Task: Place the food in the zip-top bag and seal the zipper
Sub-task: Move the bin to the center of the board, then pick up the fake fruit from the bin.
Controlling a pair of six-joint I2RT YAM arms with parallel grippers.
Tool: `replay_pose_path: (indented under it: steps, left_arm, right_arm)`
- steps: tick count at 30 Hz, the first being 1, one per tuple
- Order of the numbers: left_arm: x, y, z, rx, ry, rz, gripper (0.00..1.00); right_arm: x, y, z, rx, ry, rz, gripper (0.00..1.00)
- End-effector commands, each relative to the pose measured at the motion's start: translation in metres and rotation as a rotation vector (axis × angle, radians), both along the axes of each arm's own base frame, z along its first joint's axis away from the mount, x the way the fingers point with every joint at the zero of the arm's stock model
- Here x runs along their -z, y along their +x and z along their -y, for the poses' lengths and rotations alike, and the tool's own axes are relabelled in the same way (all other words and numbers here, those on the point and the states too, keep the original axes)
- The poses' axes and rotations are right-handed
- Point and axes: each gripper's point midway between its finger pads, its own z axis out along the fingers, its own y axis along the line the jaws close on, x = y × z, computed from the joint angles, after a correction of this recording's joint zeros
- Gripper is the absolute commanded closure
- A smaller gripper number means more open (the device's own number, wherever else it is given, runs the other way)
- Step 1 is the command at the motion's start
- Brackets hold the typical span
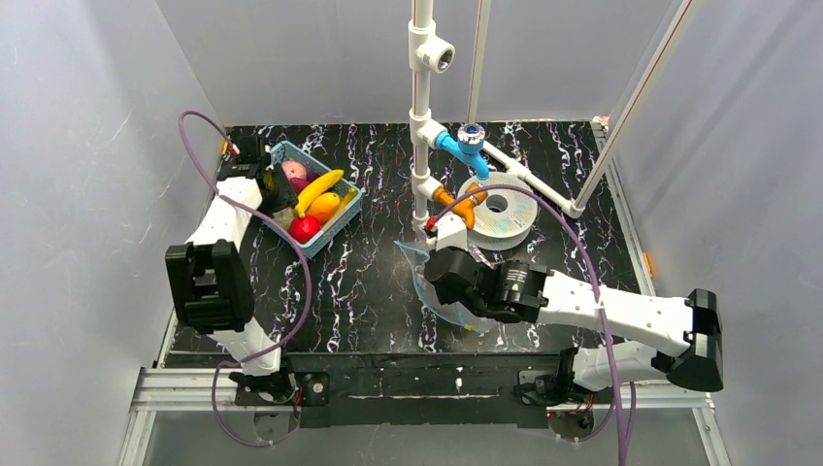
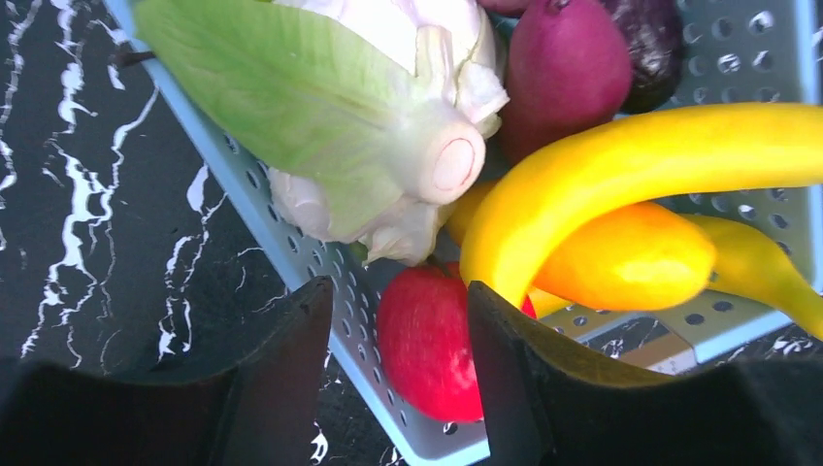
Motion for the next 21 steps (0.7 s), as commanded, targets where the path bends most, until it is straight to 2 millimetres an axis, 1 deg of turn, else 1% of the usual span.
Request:
replay_pose_path:
  steps: [1, 3, 4, 6, 8, 12, 13, 17, 19, 20, 21]
  left_arm:
    - [-0.034, -0.004, -0.008, 0.041, 0.062, 0.095, 0.47]
    - [-0.042, -0.003, -0.005, 0.062, 0.054, 0.133, 0.46]
    - [-0.043, -0.001, -0.001, 0.078, 0.033, 0.16, 0.43]
    - [-0.037, 0.004, 0.012, 0.119, -0.026, 0.192, 0.4]
    - [-0.03, 0.008, 0.021, 0.145, -0.071, 0.163, 0.41]
    - [-0.012, 0.014, 0.025, 0.162, -0.103, 0.096, 0.42]
    - [-0.008, 0.015, 0.028, 0.169, -0.116, 0.088, 0.43]
    - [0.008, 0.017, 0.033, 0.182, -0.149, 0.039, 0.53]
    - [0.011, 0.015, 0.033, 0.184, -0.147, 0.021, 0.64]
    - [0.009, 0.015, 0.032, 0.183, -0.134, 0.023, 0.7]
    - [0.006, 0.014, 0.03, 0.183, -0.115, 0.029, 0.79]
  right_arm:
    - [-0.019, 0.0, -0.013, -0.006, 0.023, -0.013, 0.99]
    - [-0.024, 0.001, -0.017, -0.001, 0.022, -0.015, 0.99]
    - [-0.031, 0.001, -0.021, -0.004, 0.035, -0.018, 0.99]
    - [-0.038, -0.001, -0.028, -0.012, 0.054, -0.036, 0.99]
    - [-0.041, -0.004, -0.035, -0.026, 0.073, -0.058, 0.99]
    - [-0.039, -0.007, -0.04, -0.028, 0.082, -0.084, 0.99]
    - [-0.037, -0.008, -0.04, -0.028, 0.083, -0.088, 0.99]
    - [-0.031, -0.008, -0.039, -0.022, 0.081, -0.095, 0.99]
    - [-0.029, -0.008, -0.038, -0.021, 0.082, -0.093, 0.99]
    - [-0.029, -0.008, -0.038, -0.022, 0.085, -0.09, 0.99]
    - [-0.029, -0.007, -0.039, -0.026, 0.085, -0.084, 0.99]
